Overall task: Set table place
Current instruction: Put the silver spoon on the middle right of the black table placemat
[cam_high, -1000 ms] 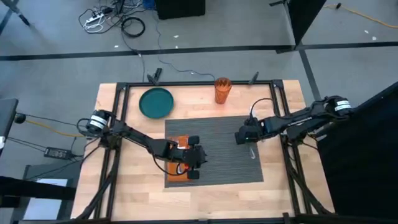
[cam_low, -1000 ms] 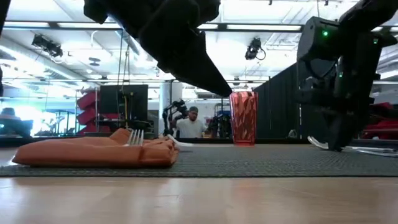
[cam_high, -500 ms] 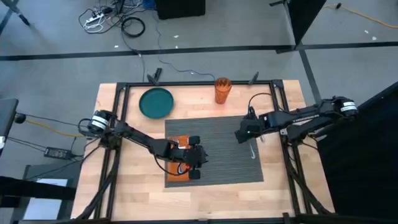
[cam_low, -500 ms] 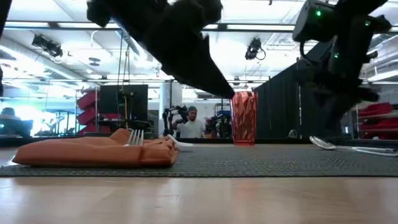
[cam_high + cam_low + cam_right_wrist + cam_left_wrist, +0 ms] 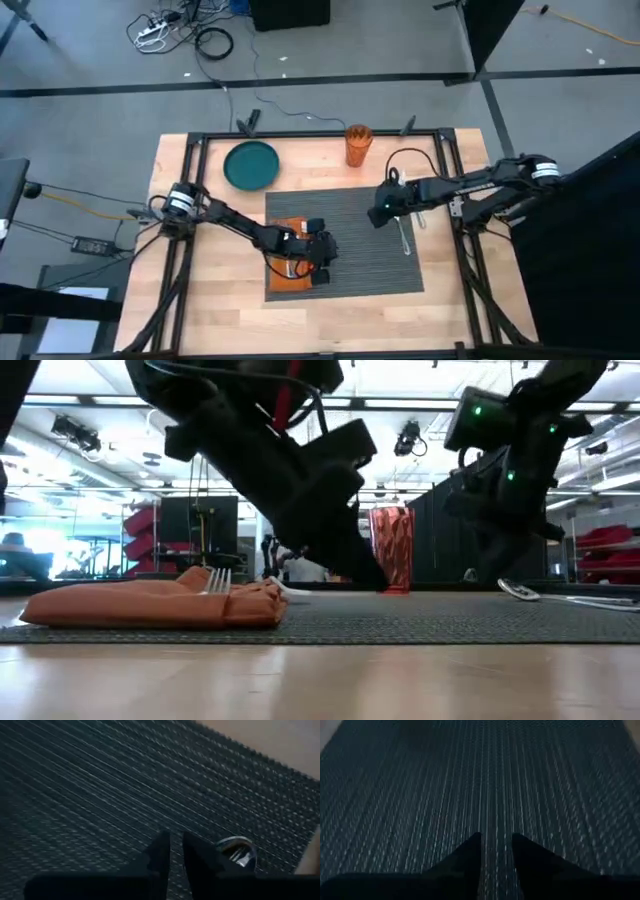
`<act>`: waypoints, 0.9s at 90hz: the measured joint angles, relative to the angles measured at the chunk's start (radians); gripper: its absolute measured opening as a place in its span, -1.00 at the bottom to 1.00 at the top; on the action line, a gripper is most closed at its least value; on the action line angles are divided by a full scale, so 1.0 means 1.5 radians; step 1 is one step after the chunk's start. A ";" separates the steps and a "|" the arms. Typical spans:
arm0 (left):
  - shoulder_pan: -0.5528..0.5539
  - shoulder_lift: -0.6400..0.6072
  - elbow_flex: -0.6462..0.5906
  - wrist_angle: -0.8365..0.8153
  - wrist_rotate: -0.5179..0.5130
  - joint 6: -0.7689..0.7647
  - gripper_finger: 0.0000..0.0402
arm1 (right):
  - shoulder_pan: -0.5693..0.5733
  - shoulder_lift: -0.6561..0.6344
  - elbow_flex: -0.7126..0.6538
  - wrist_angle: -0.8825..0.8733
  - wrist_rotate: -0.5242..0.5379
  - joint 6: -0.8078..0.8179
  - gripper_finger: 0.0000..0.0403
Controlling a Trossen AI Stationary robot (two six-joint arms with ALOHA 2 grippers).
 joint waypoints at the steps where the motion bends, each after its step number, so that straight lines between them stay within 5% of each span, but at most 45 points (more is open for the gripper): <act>1: 0.000 0.000 0.000 0.000 0.000 0.000 -0.53 | -0.001 0.001 0.000 0.000 0.000 0.000 -0.85; 57: 0.000 0.000 0.000 0.005 0.000 -0.002 -0.53 | -0.004 -0.015 0.000 -0.046 0.010 0.007 -0.86; 81: -0.001 0.000 0.000 0.001 0.000 -0.002 -0.53 | -0.047 -0.141 0.000 -0.166 0.009 -0.046 -0.87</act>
